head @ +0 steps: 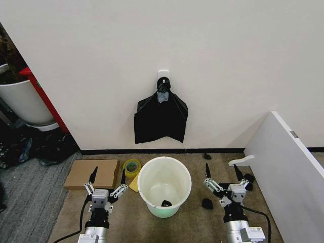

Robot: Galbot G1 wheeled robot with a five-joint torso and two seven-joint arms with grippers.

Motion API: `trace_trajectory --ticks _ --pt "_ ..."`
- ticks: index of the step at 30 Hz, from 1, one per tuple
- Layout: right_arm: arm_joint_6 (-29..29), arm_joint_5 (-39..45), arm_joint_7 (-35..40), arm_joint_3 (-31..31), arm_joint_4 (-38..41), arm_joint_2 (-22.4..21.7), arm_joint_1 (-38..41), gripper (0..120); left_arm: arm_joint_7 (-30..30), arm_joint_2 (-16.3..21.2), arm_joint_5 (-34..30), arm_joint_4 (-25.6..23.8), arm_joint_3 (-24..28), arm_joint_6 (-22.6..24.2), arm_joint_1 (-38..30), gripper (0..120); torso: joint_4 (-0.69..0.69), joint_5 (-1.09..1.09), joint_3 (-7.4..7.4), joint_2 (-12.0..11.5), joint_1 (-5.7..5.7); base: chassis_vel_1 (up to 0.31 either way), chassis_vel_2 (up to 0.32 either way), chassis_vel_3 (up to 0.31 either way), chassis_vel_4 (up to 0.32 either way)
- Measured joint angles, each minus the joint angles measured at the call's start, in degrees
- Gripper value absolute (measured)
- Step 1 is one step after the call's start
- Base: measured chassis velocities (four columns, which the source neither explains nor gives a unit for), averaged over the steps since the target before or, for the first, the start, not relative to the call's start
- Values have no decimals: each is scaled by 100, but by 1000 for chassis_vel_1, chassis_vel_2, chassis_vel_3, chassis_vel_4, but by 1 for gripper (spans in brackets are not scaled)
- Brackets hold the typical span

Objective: Place the garbage bag over the trash bin.

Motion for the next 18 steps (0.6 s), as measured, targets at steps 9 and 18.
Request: trace_trajectory --ticks 9,18 --pt "-73 298 -64 -115 -1 -53 2 100 -5 -5 26 19 -22 -37 3 100 0 0 0 0 0 0 0 0 0" --pt "-971 2561 -405 -527 85 -713 761 100 4 71 -53 19 -260 -161 91 100 1 0 0 1 0 0 0 0 0"
